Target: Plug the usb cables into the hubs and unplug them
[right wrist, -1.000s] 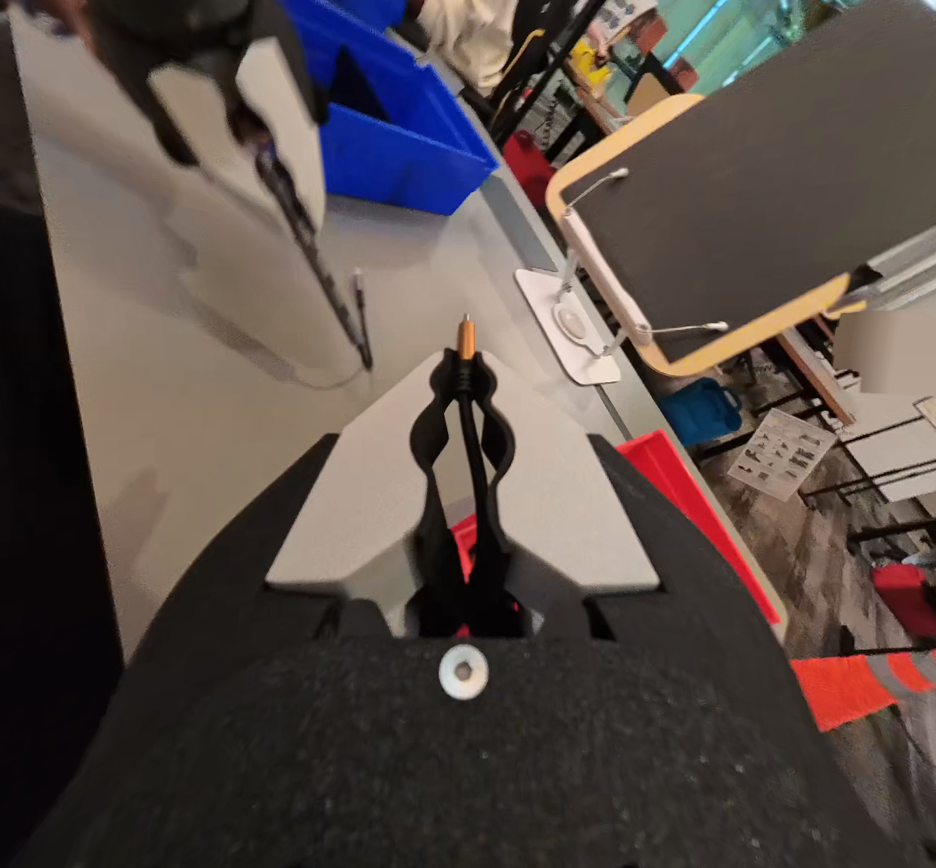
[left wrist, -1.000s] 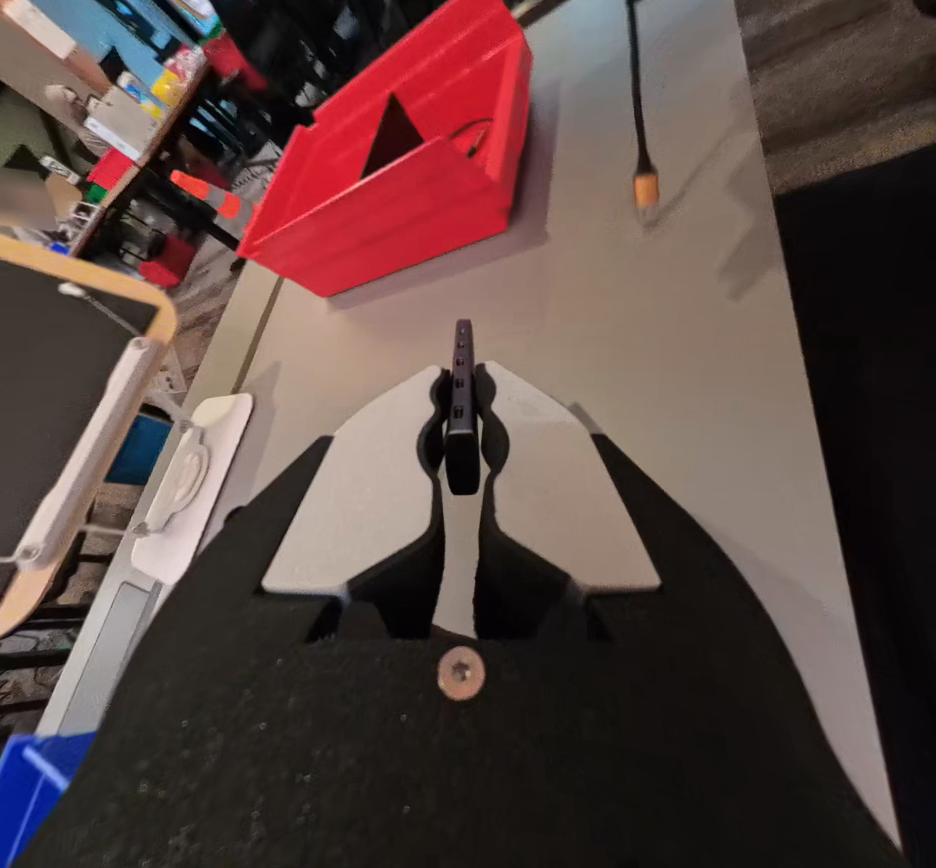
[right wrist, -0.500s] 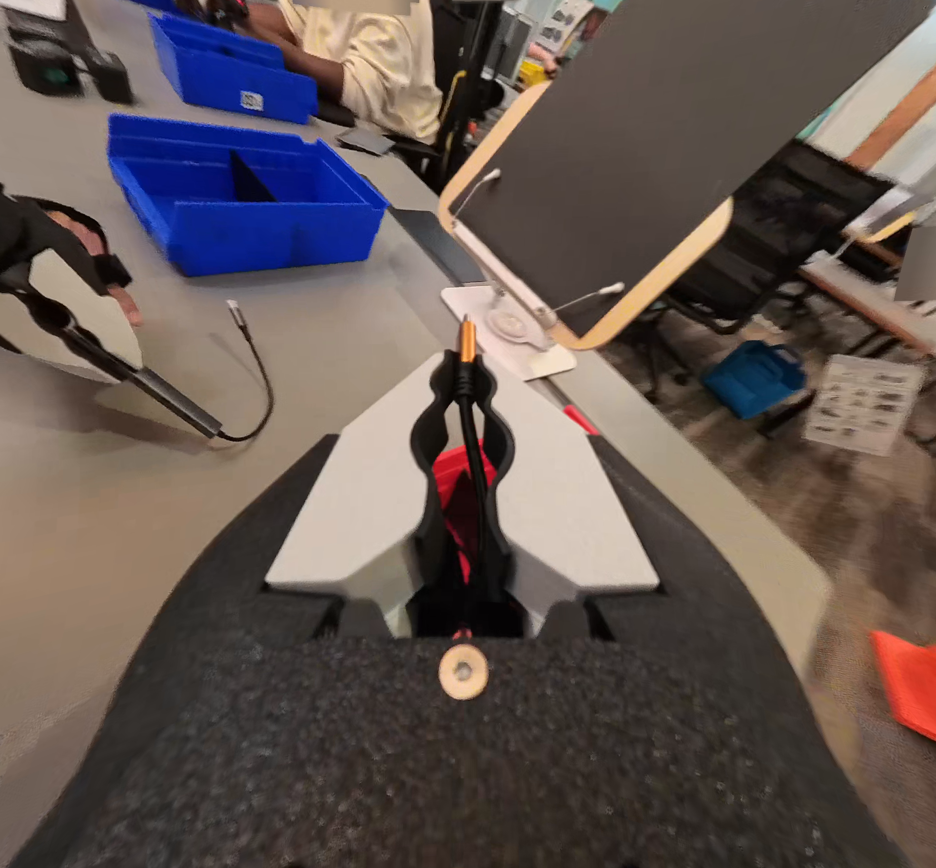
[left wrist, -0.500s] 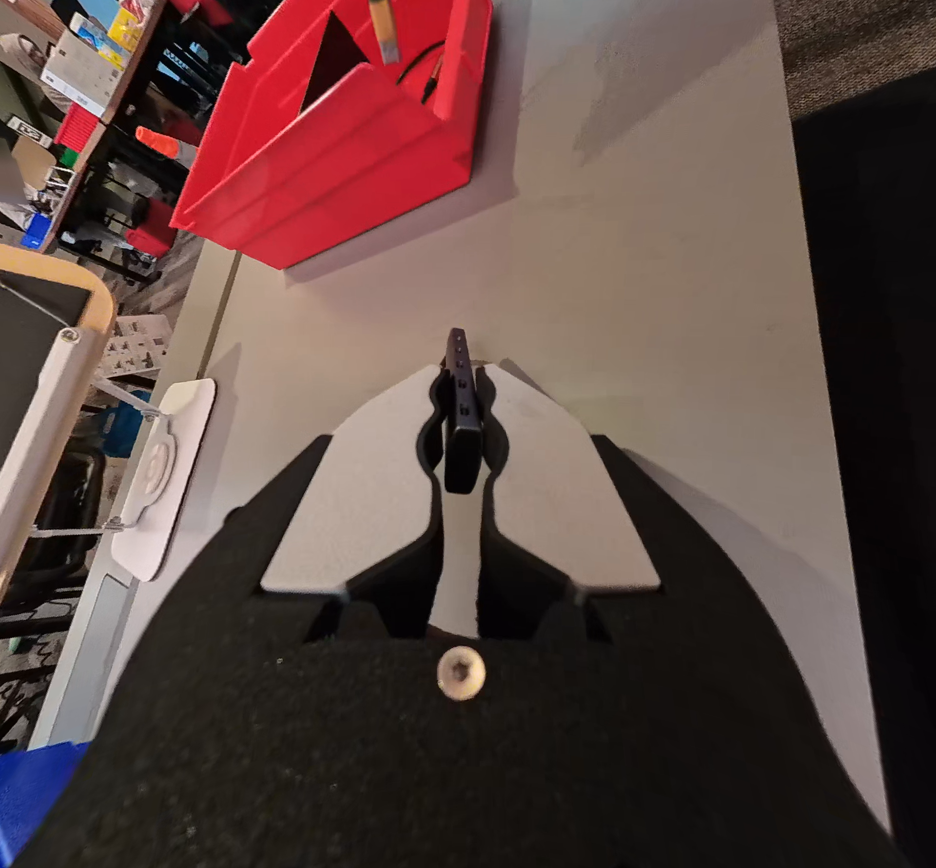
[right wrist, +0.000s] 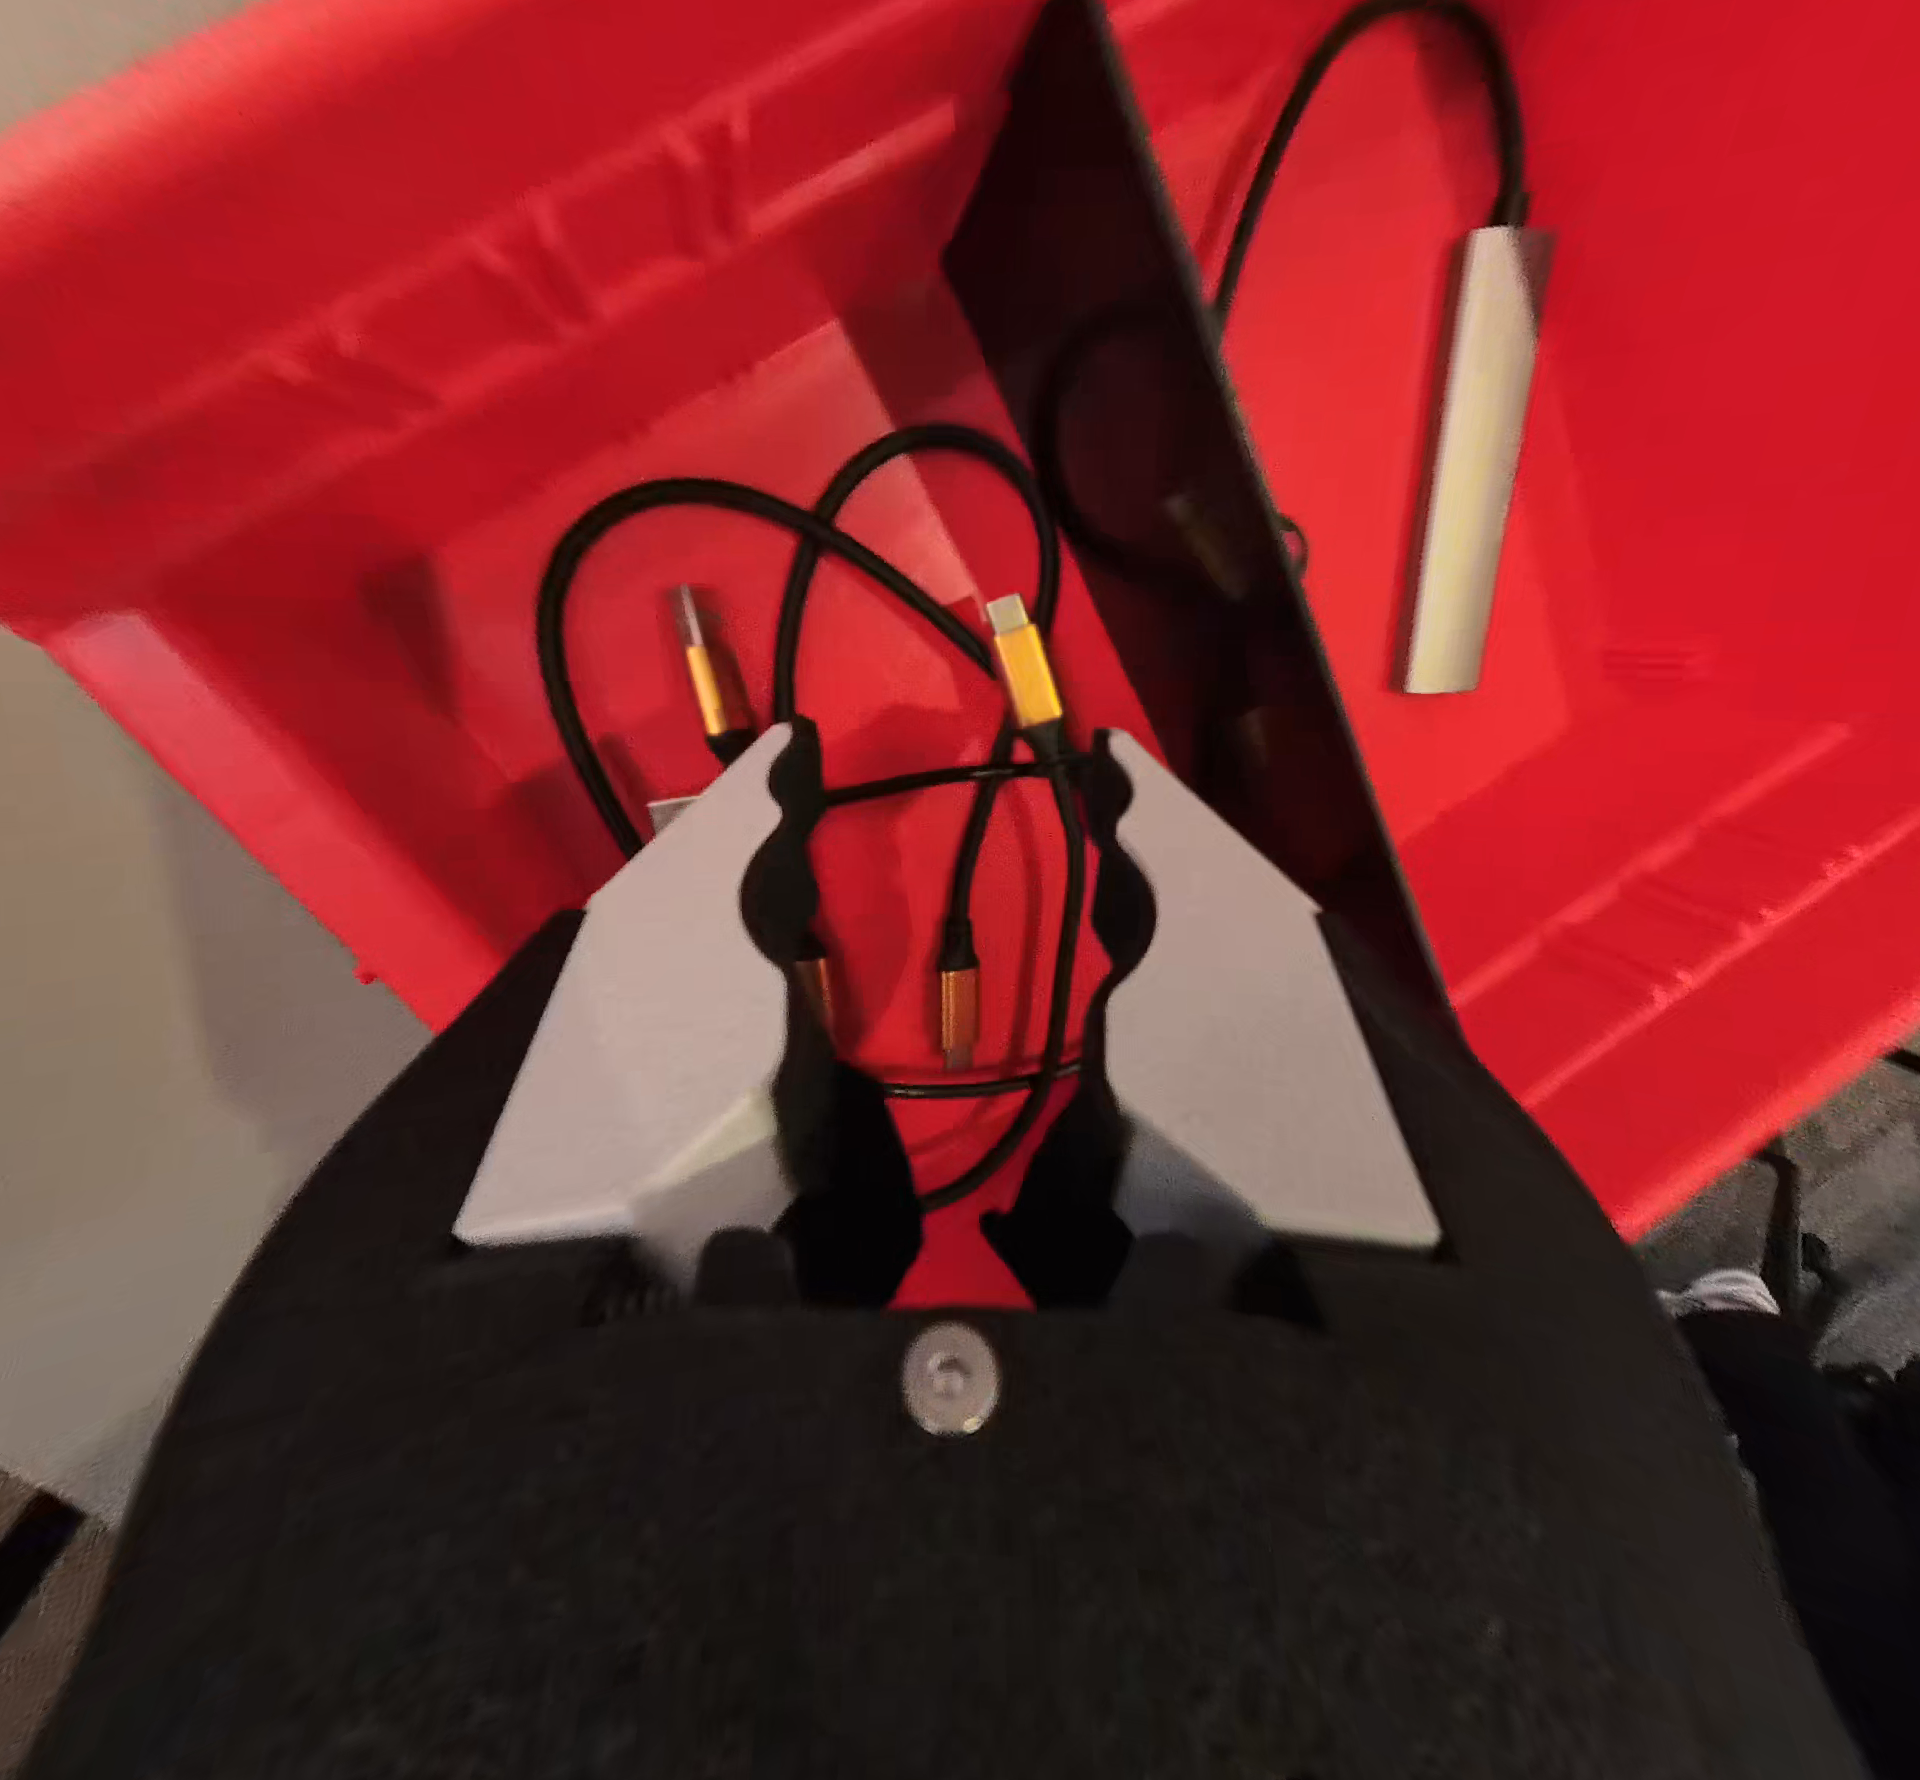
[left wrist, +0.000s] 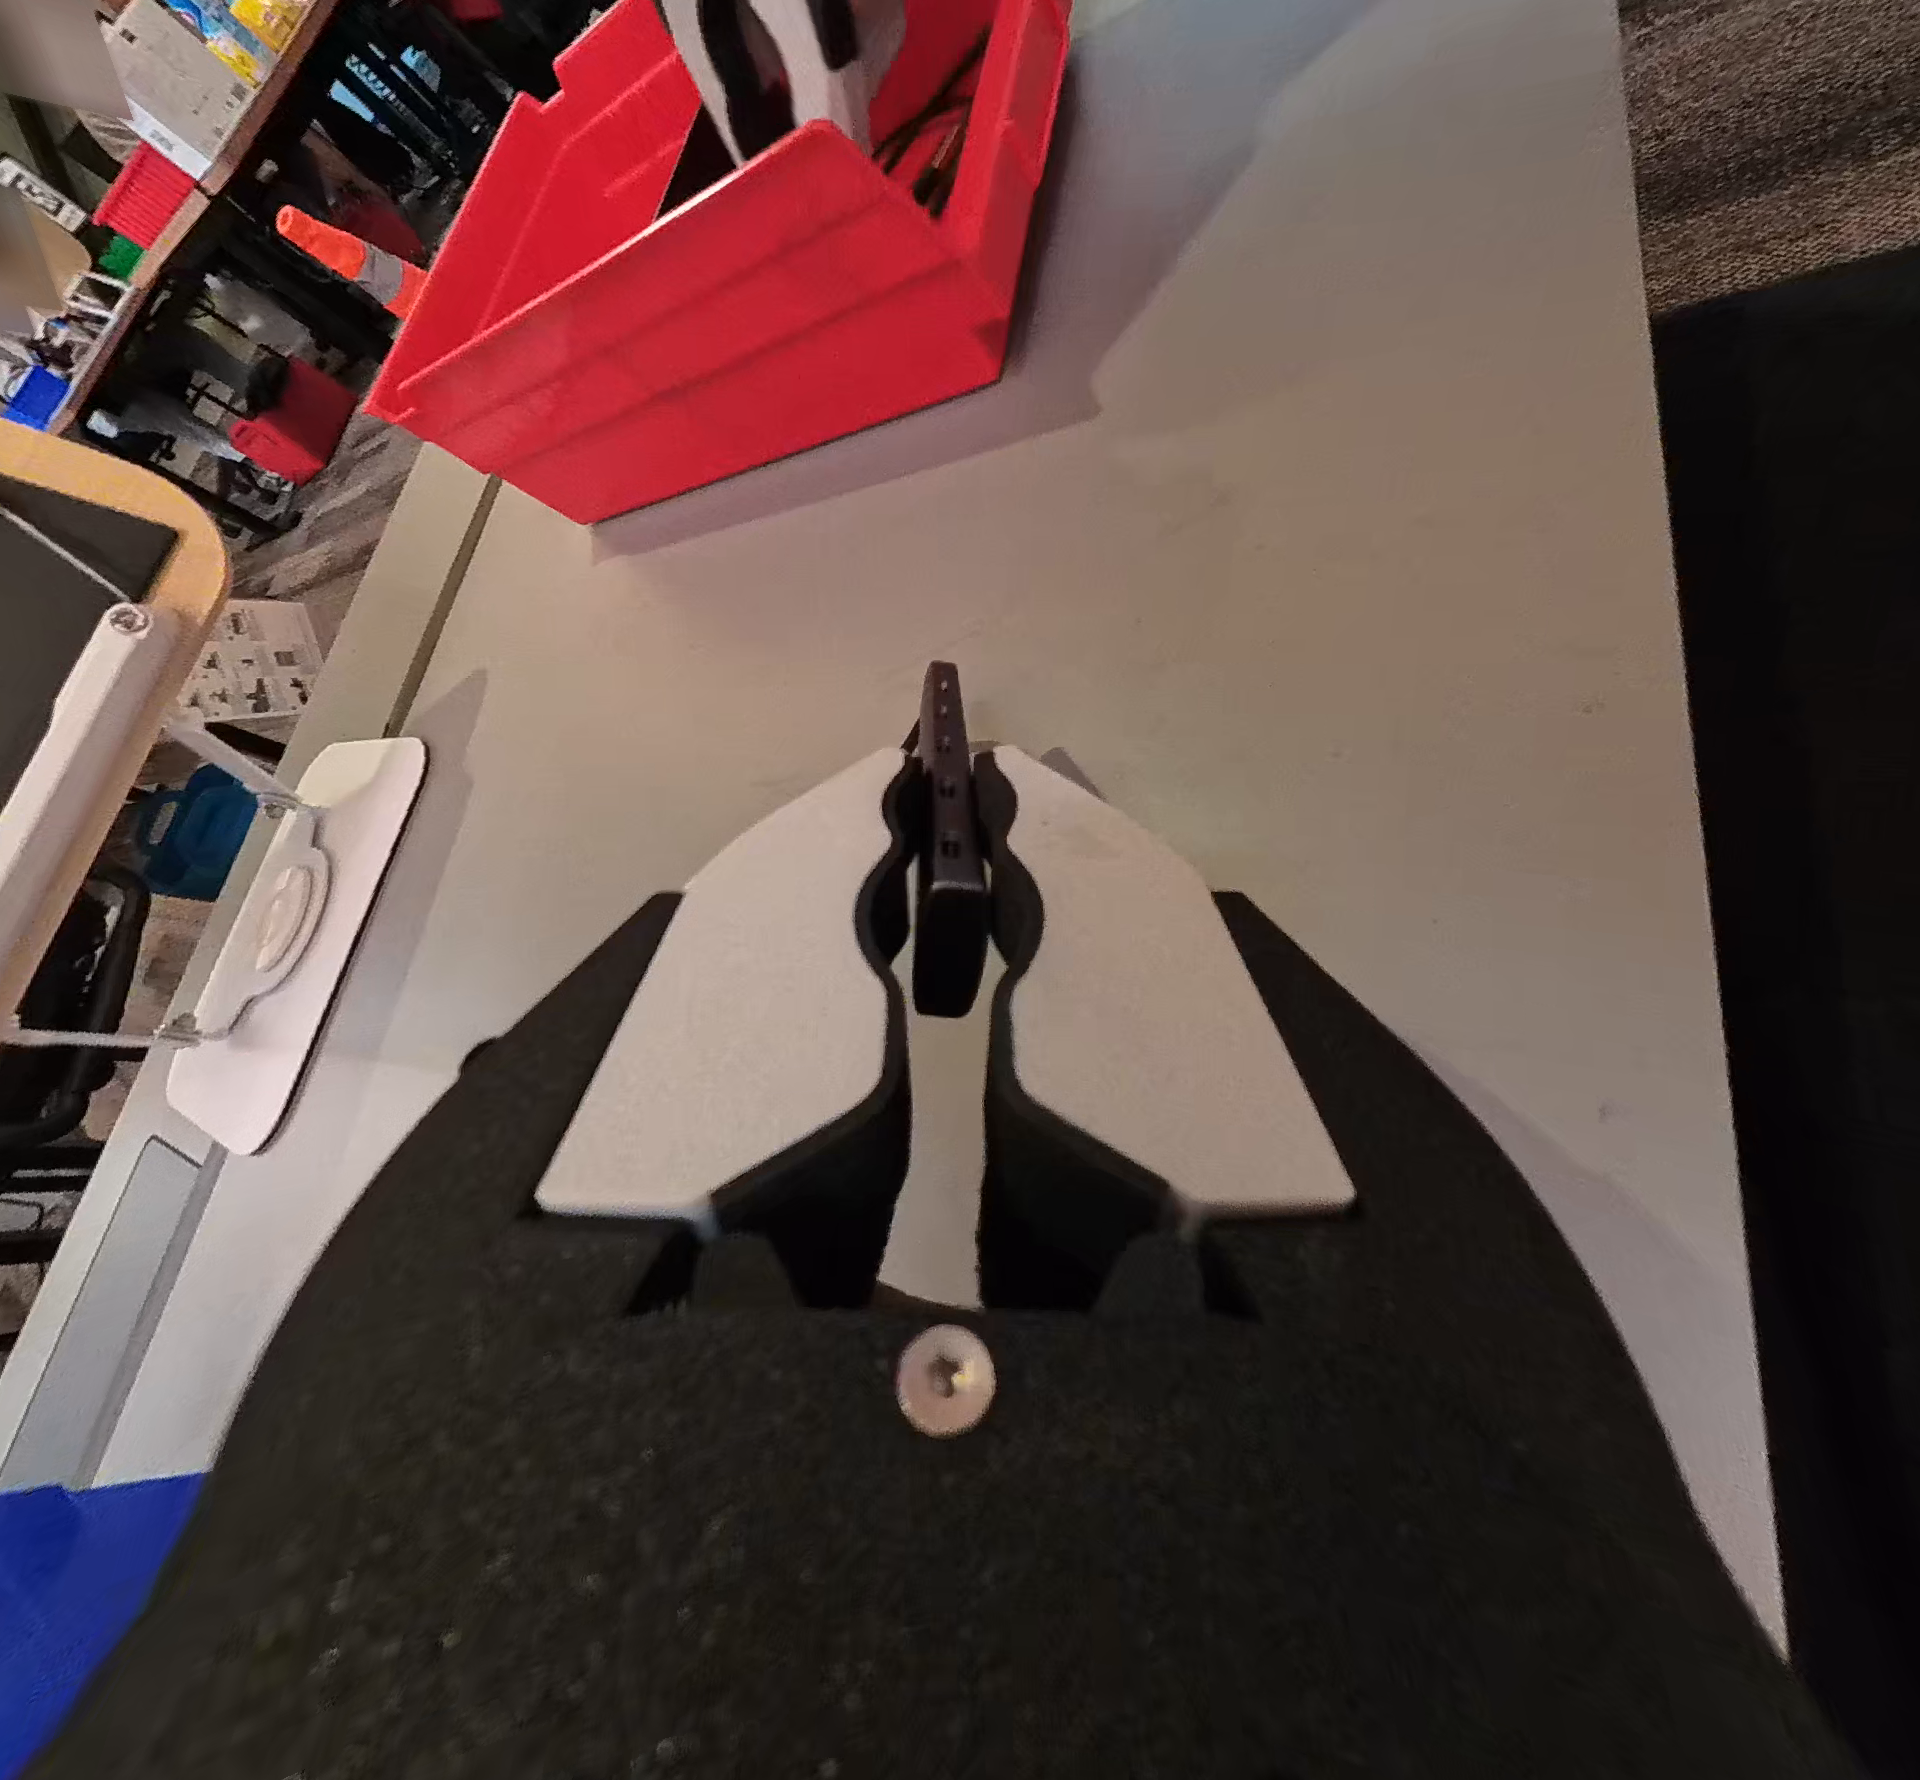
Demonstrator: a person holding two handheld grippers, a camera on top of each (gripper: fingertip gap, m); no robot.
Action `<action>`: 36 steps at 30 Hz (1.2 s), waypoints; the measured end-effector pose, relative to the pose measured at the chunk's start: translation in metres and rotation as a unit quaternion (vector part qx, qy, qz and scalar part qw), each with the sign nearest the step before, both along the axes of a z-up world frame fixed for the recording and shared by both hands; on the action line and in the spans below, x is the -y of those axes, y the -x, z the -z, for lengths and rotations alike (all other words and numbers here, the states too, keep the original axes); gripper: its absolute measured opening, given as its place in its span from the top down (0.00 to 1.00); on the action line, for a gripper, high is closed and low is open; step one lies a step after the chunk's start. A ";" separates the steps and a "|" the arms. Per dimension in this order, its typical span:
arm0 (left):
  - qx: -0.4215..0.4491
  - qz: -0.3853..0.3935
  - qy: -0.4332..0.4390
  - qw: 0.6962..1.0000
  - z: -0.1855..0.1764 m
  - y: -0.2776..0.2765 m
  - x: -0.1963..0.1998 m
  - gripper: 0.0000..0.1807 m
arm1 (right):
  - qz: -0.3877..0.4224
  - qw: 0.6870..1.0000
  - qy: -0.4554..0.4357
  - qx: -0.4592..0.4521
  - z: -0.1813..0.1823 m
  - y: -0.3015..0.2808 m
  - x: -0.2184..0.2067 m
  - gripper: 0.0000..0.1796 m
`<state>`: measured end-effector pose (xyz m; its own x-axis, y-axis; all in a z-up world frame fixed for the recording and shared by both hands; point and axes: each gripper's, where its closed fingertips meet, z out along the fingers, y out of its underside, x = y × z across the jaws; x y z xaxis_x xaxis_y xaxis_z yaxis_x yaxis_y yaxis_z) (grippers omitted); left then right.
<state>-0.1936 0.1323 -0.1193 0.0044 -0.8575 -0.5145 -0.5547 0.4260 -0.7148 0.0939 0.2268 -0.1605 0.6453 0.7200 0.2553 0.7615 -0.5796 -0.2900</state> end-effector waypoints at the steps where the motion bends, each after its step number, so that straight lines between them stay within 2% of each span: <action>1: 0.005 -0.007 0.005 1.000 -0.002 0.001 -0.002 0.95 | 0.011 1.000 -0.020 -0.008 -0.009 -0.001 -0.003 0.71; 3: 0.036 -0.029 0.024 0.999 -0.013 0.003 -0.009 0.95 | 0.040 0.995 -0.077 -0.044 -0.041 0.002 -0.007 0.70; 5: 0.087 -0.055 0.057 0.993 -0.031 0.007 -0.020 0.95 | 0.052 0.980 -0.149 -0.122 -0.081 0.023 -0.001 0.72; 7: 0.149 -0.068 0.109 0.980 -0.051 0.012 -0.027 0.95 | 0.016 0.945 -0.219 -0.242 -0.116 0.072 0.015 0.74; 9: 0.205 -0.070 0.163 0.963 -0.068 0.017 -0.031 0.95 | -0.057 0.915 -0.237 -0.321 -0.126 0.134 0.044 0.73; 11: 0.236 -0.068 0.229 0.942 -0.075 0.019 -0.033 0.95 | -0.101 0.912 -0.268 -0.294 -0.117 0.178 0.061 0.72; 13: 0.250 -0.074 0.272 0.926 -0.075 0.020 -0.036 0.95 | -0.123 0.899 -0.345 -0.241 -0.116 0.213 0.066 0.72; 15: 0.248 -0.082 0.296 0.919 -0.072 0.018 -0.038 0.95 | -0.149 0.885 -0.417 -0.144 -0.112 0.238 0.069 0.72; 16: 0.242 -0.090 0.303 0.918 -0.070 0.017 -0.039 0.95 | -0.164 0.870 -0.458 -0.084 -0.113 0.247 0.068 0.75; 18: 0.231 -0.102 0.311 0.916 -0.067 0.016 -0.039 0.95 | -0.194 0.819 -0.539 -0.005 -0.118 0.264 0.067 0.83; 19: 0.229 -0.101 0.316 0.915 -0.067 0.014 -0.037 0.95 | -0.212 0.813 -0.543 0.011 -0.112 0.274 0.066 0.85; 21: 0.232 -0.096 0.327 0.911 -0.067 0.012 -0.033 0.95 | -0.225 0.830 -0.510 0.019 -0.095 0.286 0.060 0.83; 24: 0.232 -0.087 0.332 0.910 -0.069 0.010 -0.027 0.95 | -0.228 0.838 -0.495 0.025 -0.088 0.293 0.051 0.79; 25: 0.232 -0.082 0.332 0.911 -0.070 0.010 -0.024 0.95 | -0.229 0.842 -0.487 0.027 -0.085 0.294 0.049 0.80; 27: 0.230 -0.080 0.323 0.914 -0.069 0.010 -0.022 0.95 | -0.232 0.840 -0.488 0.040 -0.088 0.293 0.048 0.87; 30: 0.244 -0.070 0.304 0.918 -0.073 0.010 -0.020 0.95 | -0.234 0.853 -0.464 0.040 -0.091 0.285 0.048 0.88; 31: 0.248 -0.072 0.300 0.918 -0.074 0.011 -0.022 0.89 | -0.225 0.859 -0.457 0.051 -0.094 0.273 0.044 0.88; 33: 0.254 -0.067 0.312 0.913 -0.079 0.013 -0.021 0.79 | -0.201 0.865 -0.456 0.056 -0.107 0.244 0.032 0.88; 36: 0.263 -0.067 0.332 0.903 -0.083 0.013 -0.022 0.81 | -0.141 0.874 -0.465 0.027 -0.153 0.193 0.010 0.88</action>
